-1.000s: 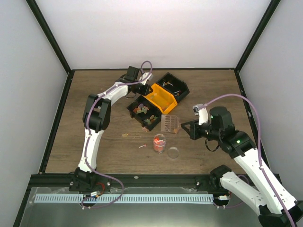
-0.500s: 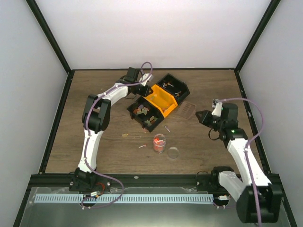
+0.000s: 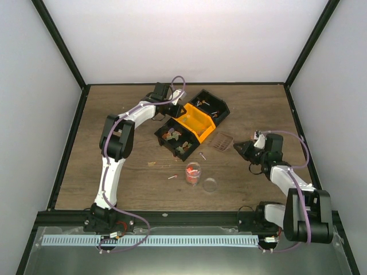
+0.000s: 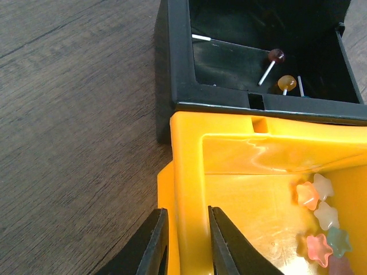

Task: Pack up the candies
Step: Place the spatula at the center of the board.

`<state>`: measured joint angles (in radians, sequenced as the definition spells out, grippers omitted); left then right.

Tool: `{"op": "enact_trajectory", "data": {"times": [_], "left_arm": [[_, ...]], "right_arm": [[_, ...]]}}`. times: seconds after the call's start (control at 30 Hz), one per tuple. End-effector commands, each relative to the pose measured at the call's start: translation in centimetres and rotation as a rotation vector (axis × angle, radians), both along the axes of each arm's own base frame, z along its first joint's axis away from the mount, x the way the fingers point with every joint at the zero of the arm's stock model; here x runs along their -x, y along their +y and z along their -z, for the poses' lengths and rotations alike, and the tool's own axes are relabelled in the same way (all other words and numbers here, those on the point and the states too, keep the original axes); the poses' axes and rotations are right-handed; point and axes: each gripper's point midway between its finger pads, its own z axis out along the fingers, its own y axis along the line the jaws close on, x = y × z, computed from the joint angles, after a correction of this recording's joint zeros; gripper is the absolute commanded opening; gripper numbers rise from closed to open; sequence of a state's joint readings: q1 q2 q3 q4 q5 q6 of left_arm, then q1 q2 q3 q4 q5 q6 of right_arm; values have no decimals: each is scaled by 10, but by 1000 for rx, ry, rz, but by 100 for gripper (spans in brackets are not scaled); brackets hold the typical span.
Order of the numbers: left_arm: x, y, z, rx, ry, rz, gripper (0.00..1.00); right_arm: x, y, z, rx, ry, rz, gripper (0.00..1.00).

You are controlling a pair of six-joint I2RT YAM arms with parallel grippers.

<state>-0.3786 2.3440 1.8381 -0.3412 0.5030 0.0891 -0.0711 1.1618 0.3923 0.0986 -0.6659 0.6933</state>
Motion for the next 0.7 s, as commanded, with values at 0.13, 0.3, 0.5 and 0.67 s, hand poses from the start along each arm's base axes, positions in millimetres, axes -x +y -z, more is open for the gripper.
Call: {"op": "enact_trajectory", "data": {"times": [0.13, 0.3, 0.5, 0.67], "left_arm": [[19, -1, 28, -37, 70, 34, 23], [20, -3, 20, -19, 63, 43, 31], [20, -2, 1, -12, 18, 40, 44], [17, -4, -23, 14, -29, 40, 67]], "right_arm": [[-18, -18, -23, 31, -114, 18, 5], [-26, -28, -16, 29, -89, 25, 21], [-29, -26, -24, 32, -128, -3, 42], [-28, -42, -35, 143, -146, 65, 48]]}}
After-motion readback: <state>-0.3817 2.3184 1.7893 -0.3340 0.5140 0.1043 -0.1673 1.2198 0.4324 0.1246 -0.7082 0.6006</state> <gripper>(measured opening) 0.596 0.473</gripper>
